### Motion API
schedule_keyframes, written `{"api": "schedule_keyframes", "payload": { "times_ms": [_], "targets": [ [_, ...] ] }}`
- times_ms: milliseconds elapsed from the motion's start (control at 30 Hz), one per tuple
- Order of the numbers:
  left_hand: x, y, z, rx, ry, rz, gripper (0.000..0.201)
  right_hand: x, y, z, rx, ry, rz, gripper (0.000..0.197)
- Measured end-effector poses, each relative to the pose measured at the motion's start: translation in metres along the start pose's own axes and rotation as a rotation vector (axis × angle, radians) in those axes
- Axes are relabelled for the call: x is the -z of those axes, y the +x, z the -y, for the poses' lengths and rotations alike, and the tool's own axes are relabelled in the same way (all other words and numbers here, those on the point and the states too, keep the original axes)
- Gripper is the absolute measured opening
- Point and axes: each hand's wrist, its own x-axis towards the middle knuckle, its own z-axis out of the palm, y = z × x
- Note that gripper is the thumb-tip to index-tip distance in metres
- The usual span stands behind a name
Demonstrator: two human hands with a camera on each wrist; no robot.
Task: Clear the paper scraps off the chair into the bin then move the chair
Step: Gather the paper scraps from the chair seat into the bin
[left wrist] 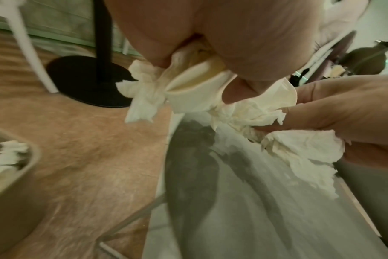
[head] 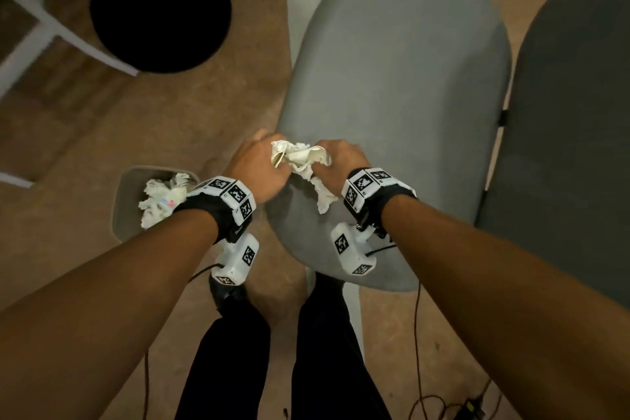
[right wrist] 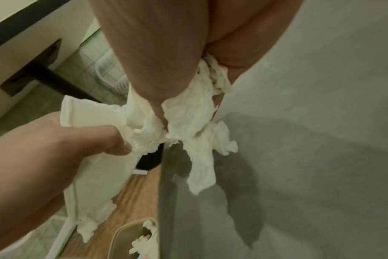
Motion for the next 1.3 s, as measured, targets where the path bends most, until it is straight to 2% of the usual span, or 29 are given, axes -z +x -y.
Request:
{"api": "schedule_keyframes", "payload": {
  "times_ms": [33,167,300,400,500,667,767,833,933,967,1033,1133,1233,1300],
  "targets": [
    [0.009,-0.008,0.015,0.022,-0.027,-0.012,0.008,-0.010,0.003,0.016,0.016,-0.005,0.016,0.028],
    [0.033,-0.047,0.080,0.130,-0.141,-0.120,0.015,-0.059,0.013,0.077,0.099,-0.084,0.092,0.032],
    [0.044,-0.076,0.143,0.244,-0.197,-0.128,0.008,-0.112,0.024,0.131,0.137,-0.234,0.220,0.028],
    [0.042,-0.089,0.191,0.319,-0.213,-0.098,0.023,-0.154,0.033,0.160,0.134,-0.309,0.248,0.027],
    [0.034,-0.099,0.238,0.388,-0.320,-0.077,0.055,-0.200,0.050,0.180,0.131,-0.325,0.251,0.027],
    [0.004,-0.104,0.308,0.480,-0.384,-0.144,0.065,-0.276,0.093,0.201,0.180,-0.398,0.263,0.040],
    [-0.012,-0.096,0.337,0.557,-0.427,-0.228,0.061,-0.318,0.122,0.204,0.252,-0.494,0.288,0.041],
    [-0.022,-0.088,0.349,0.626,-0.497,-0.285,0.068,-0.341,0.141,0.200,0.267,-0.516,0.286,0.046],
    [-0.031,-0.076,0.359,0.680,-0.617,-0.325,0.094,-0.363,0.162,0.191,0.173,-0.421,0.306,0.069],
    [-0.033,-0.073,0.362,0.688,-0.638,-0.309,0.097,-0.365,0.167,0.188,0.158,-0.416,0.328,0.077],
    [-0.035,-0.071,0.368,0.675,-0.629,-0.266,0.092,-0.362,0.170,0.181,0.168,-0.434,0.363,0.086],
    [-0.040,-0.080,0.377,0.584,-0.545,-0.314,0.077,-0.356,0.165,0.171,0.391,-0.525,0.352,0.086],
    [-0.047,-0.089,0.384,0.489,-0.450,-0.400,0.078,-0.364,0.163,0.163,0.613,-0.763,0.432,0.087],
    [-0.050,-0.091,0.386,0.493,-0.391,-0.460,0.079,-0.378,0.169,0.158,0.710,-0.926,0.486,0.084]
  ]
}}
